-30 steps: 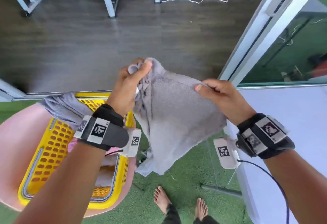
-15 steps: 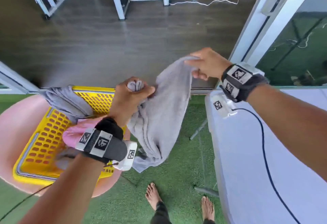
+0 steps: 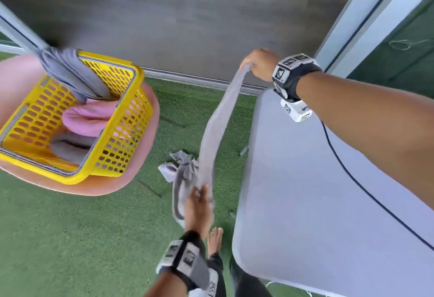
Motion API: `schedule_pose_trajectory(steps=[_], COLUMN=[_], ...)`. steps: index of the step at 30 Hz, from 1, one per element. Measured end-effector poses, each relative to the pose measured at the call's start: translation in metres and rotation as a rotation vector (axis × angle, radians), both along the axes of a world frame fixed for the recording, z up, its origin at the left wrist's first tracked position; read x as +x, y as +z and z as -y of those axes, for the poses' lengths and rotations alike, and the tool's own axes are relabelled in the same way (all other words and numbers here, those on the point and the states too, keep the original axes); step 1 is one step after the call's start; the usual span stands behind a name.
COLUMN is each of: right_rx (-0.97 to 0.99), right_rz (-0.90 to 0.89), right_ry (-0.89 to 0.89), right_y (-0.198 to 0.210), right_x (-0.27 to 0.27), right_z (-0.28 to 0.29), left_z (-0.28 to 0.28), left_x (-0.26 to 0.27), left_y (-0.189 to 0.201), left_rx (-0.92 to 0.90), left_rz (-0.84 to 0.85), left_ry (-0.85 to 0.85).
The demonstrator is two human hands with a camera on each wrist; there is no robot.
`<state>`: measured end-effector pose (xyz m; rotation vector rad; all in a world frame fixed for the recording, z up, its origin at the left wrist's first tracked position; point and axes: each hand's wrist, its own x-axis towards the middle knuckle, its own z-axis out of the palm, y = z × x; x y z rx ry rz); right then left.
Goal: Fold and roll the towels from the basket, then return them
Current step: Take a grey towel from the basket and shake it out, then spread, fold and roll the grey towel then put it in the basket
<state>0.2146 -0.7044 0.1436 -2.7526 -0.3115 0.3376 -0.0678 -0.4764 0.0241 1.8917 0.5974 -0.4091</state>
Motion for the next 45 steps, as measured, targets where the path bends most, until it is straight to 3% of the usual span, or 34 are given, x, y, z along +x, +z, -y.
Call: schedule_pose_trajectory(steps=[2,6,8,12,13,15,17,19,23,34,39,45], right_rx=[-0.118,-0.372,-0.495,-0.847,-0.846,-0.592,-0.37,-0.216,-0.176,-0.097,-0.098,-0.116], right_rz=[-0.017,-0.15,-0.238,-0.306,-0.276,-0.149,-0.185,-0.366,-0.42,-0.392,-0.369,-0.349], right_ry=[0.012,-0.031,-0.153,-0.521,-0.57,-0.58,-0.453,-0.375,-0.396,-0.325,-0.323,-0.348], right_y=[-0.022,-0.065,-0.079,-0.092,-0.095,-0.113,-0.138,-0.163,-0.194,-0.187,-0.189,-0.19], right_x=[-0.016,-0.063,-0.093,-0.16,-0.174,-0.192,-0.202,-0.209,-0.218,-0.227,-0.257,-0.326], right_z=[0.025,0.113,0.164,0.249,0.258,0.259,0.236,0.203,0.2,0.233,0.307,0.465], left_z=[0.056,0.149,0.187,0.245,0.249,0.232,0.198,0.169,0.17,0.246,0.332,0.494], left_x=[-0.011,-0.037,-0.051,-0.078,-0.084,-0.091,-0.09,-0.091,-0.093,-0.116,-0.147,-0.21], left_y=[-0.008,-0.014,-0.011,0.008,0.007,-0.016,-0.054,-0.087,-0.101,-0.094,-0.087,-0.089], left_rx=[-0.102,-0.09,-0.105,-0.489,-0.411,0.014,0.347,0.469,0.58,0.675,0.689,0.749], left_rz=[-0.032,-0.036,-0.057,-0.173,-0.116,0.169,0.39,0.506,0.609,0.566,0.497,0.463], left_ry=[-0.119,-0.29,-0.416,-0.958,-1.152,-1.411,-1.492,-1.564,-1.594,-1.489,-1.432,-1.401])
